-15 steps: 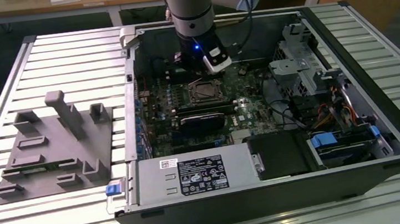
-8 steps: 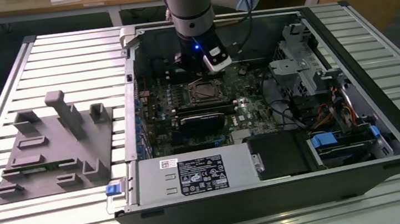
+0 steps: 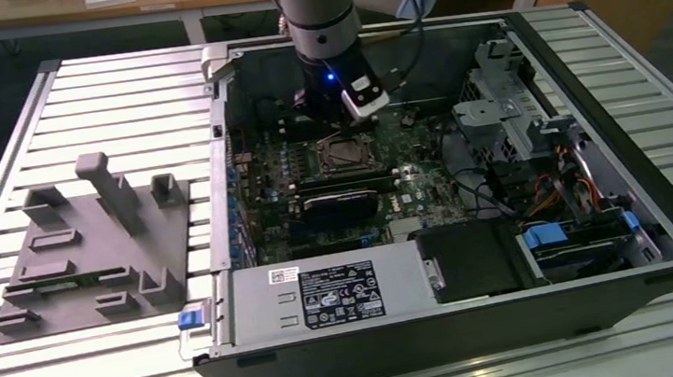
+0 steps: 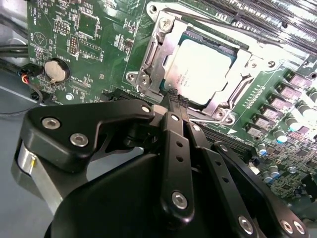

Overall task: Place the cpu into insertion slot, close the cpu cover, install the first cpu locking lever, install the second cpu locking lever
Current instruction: 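Install the first cpu locking lever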

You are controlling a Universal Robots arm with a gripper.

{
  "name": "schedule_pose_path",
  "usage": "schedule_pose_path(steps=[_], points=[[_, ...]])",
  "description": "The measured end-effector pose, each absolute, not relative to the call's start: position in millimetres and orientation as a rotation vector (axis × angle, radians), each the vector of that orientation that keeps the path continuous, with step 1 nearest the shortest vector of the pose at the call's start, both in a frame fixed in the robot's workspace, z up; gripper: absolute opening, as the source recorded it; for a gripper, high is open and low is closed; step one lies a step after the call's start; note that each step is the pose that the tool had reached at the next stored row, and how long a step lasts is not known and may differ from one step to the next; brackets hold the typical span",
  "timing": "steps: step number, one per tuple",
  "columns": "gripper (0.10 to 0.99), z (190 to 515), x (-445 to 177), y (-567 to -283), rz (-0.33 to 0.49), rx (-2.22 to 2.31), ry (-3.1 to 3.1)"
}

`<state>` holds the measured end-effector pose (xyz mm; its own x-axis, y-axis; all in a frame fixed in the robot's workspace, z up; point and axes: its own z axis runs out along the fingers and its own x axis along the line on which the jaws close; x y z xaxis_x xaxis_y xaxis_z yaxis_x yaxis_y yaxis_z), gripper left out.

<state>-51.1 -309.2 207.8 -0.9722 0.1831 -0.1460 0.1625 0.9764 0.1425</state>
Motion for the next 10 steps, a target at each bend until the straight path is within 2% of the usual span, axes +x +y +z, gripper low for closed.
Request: schedule_pose_path(steps=[10], points=[[0.106,207.7,-51.5,-303.9,0.19,0.261,2.965]])
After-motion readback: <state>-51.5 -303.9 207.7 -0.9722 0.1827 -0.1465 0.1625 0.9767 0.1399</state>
